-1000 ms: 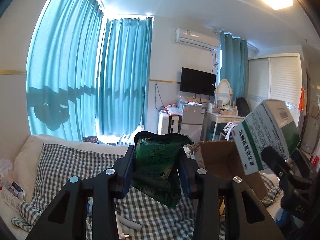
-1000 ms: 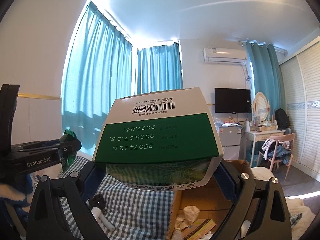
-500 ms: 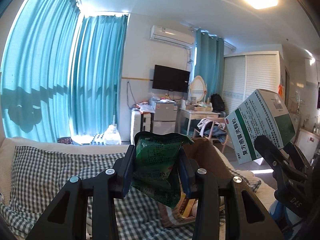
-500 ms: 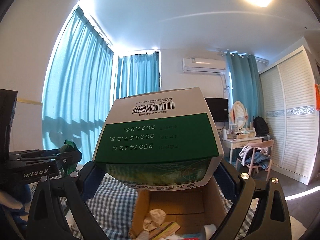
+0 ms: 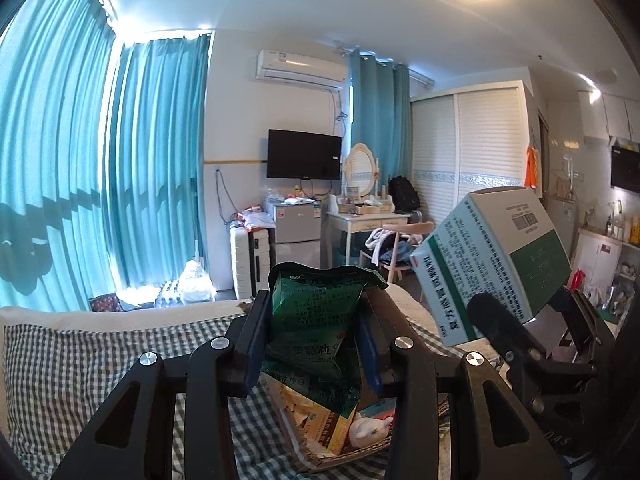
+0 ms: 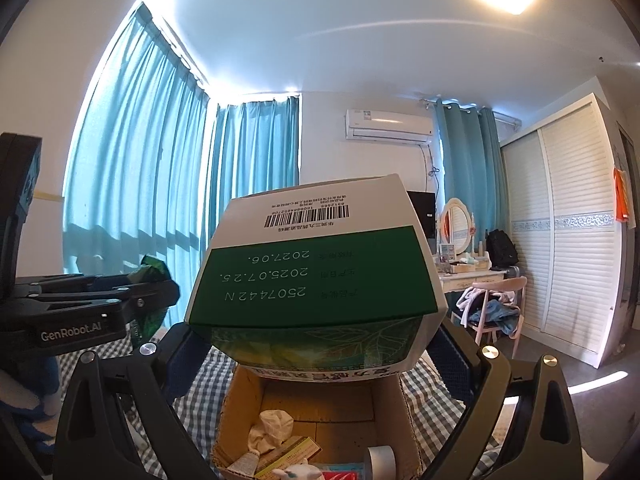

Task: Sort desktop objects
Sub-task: 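Lift the medicine box and green sachet and carry them over the cardboard box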

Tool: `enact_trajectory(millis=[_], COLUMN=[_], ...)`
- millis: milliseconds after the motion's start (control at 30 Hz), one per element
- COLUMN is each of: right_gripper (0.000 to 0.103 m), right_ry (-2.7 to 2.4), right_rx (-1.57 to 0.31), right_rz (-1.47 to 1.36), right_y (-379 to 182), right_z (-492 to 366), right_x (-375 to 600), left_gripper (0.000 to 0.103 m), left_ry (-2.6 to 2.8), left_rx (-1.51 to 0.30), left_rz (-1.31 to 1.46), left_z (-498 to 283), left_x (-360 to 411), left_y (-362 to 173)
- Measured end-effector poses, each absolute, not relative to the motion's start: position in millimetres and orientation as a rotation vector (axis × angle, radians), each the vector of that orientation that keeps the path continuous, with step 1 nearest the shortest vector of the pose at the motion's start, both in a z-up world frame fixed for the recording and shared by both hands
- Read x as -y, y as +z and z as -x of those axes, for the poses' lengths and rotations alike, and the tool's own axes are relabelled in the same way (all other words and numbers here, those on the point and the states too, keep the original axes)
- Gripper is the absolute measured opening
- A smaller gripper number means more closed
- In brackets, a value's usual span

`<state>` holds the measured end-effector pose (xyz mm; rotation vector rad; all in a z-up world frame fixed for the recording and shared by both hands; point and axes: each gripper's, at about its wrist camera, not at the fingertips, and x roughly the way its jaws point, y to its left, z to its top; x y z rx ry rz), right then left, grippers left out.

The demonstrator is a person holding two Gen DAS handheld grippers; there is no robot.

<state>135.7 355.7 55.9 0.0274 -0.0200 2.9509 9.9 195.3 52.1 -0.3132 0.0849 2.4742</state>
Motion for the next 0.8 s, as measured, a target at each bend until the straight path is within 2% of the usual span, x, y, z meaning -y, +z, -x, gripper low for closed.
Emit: enact_trajectory(millis=[433,800], right_gripper=[0.097,0.097], right_ry=[2.903,2.985], right_rx=[-0.163,-0.32], right_rz=[0.15,0.409], right_y=[23,-20], right_z=[-107,-58], right_x=[-413,-436], left_gripper=[0.04,0.041], left_ry=[2.41,2.345], left_rx=[-0.115,-0.156], left_rz=[0.444,0.665], left_z=[30,87], left_x=[-239,-275], left_y=[21,-39])
